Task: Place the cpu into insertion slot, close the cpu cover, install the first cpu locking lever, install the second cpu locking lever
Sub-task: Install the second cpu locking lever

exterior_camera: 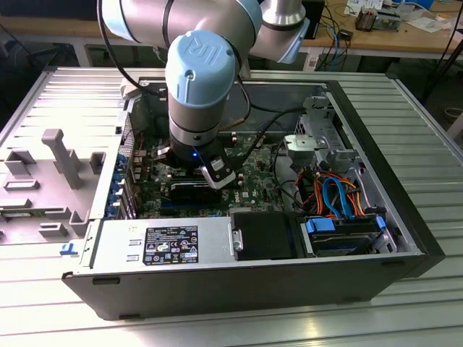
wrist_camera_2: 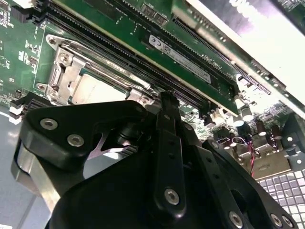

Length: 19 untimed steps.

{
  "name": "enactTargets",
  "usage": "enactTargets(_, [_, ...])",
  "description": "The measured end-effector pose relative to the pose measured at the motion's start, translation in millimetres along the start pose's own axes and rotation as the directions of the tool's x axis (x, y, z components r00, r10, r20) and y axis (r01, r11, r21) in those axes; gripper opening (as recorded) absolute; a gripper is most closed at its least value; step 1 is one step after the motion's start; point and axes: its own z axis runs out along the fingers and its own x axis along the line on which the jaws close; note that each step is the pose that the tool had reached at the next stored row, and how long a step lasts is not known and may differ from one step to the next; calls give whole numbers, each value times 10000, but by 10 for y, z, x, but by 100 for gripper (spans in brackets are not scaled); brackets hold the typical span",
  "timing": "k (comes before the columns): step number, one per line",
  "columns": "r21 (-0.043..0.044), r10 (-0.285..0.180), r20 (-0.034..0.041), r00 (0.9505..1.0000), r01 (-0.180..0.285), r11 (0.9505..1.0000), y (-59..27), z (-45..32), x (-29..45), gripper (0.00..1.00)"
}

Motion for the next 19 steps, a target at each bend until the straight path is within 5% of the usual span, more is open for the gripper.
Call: enactTargets(19, [42, 4, -5, 10000, -4, 10000, 67, 72, 14, 11])
